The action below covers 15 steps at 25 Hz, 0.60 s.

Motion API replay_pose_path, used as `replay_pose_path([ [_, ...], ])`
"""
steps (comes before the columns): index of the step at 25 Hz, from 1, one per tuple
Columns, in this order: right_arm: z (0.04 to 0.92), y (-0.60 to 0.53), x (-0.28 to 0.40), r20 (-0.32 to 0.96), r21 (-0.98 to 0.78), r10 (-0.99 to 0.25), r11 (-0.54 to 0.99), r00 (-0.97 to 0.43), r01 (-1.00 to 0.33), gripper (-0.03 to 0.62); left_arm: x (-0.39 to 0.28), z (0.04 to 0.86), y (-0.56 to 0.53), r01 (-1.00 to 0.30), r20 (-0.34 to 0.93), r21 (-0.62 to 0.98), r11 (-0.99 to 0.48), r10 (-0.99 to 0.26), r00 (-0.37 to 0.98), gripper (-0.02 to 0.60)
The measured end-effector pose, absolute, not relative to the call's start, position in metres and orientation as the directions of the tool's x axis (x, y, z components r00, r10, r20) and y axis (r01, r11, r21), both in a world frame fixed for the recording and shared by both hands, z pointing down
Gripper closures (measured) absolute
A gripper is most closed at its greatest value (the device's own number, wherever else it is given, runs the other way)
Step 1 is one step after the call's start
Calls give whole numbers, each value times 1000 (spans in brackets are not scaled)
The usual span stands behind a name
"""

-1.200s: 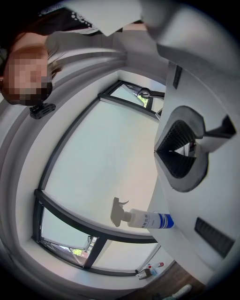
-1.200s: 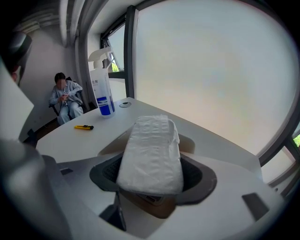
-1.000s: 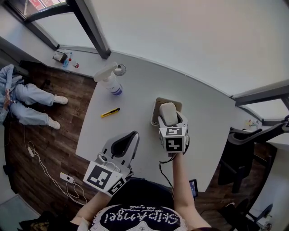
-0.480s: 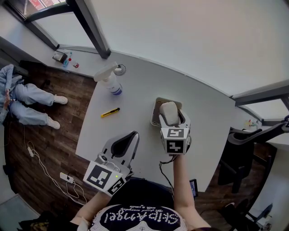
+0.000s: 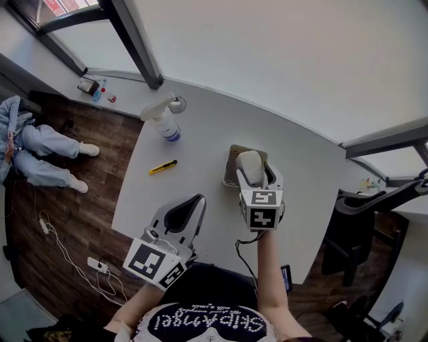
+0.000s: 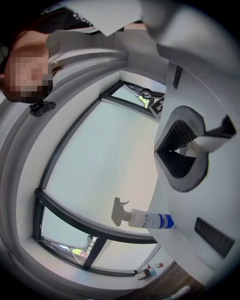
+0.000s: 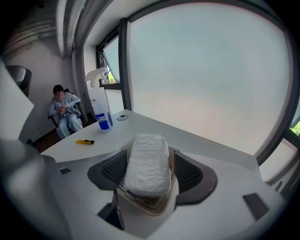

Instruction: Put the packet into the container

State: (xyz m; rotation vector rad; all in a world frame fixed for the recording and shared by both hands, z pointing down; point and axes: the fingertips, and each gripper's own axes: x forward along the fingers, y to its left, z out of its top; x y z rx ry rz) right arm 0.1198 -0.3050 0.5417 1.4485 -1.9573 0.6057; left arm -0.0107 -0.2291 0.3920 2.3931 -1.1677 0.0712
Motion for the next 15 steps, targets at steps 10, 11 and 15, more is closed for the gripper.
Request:
replay_pose_path([
  [10,521,-303,124,676,-29,-705,266,-215,-964,276,-11,382,-224,-750,220,381,-541,-735,642,572],
  [11,518,-302,124,674,-25,-708,265,-212,-964,276,-11,381,-223,-749,217,380,-543,-734,643,572],
  [15,505,-300,130,649,-5,-734,257,-199,-966,278,-10,376,-220,-743,203,374,-555,-733,649,572],
])
